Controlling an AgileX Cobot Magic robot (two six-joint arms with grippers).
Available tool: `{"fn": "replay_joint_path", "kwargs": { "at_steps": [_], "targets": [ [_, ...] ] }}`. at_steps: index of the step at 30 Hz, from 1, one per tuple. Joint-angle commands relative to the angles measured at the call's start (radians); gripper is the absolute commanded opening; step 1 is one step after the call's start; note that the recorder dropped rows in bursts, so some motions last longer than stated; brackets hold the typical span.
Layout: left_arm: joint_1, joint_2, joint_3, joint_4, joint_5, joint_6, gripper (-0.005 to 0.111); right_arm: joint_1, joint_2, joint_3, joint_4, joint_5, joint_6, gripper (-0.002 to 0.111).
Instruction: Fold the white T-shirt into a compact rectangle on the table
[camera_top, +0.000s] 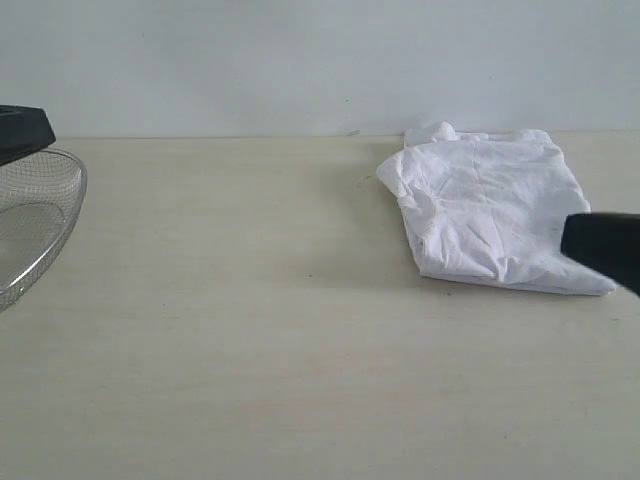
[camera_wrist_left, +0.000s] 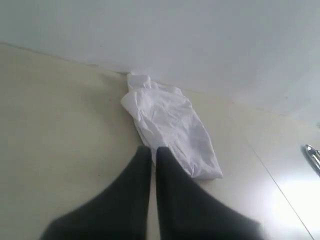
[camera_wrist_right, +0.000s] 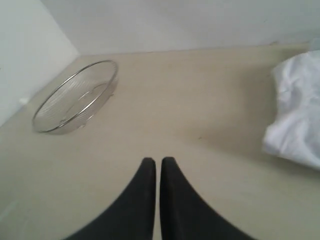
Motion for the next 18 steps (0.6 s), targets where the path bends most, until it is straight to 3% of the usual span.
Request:
{"fn": "replay_joint_path", "kwargs": {
  "at_steps": [1, 6, 18],
  "targets": [
    [0.002, -0.068, 0.065, -0.002, 0.068, 0.002, 0.004, 0.002, -0.014, 0.005, -0.012, 0.169, 0.005, 0.0],
    [0.002, -0.116, 0.125, -0.005, 0.192, -0.014, 0.004, 0.002, -0.014, 0.005, -0.012, 0.215, 0.005, 0.0],
    [0.002, -0.138, 0.194, -0.001, 0.297, -0.008, 0.004, 0.002, -0.014, 0.005, -0.012, 0.209, 0.004, 0.0]
  ]
}}
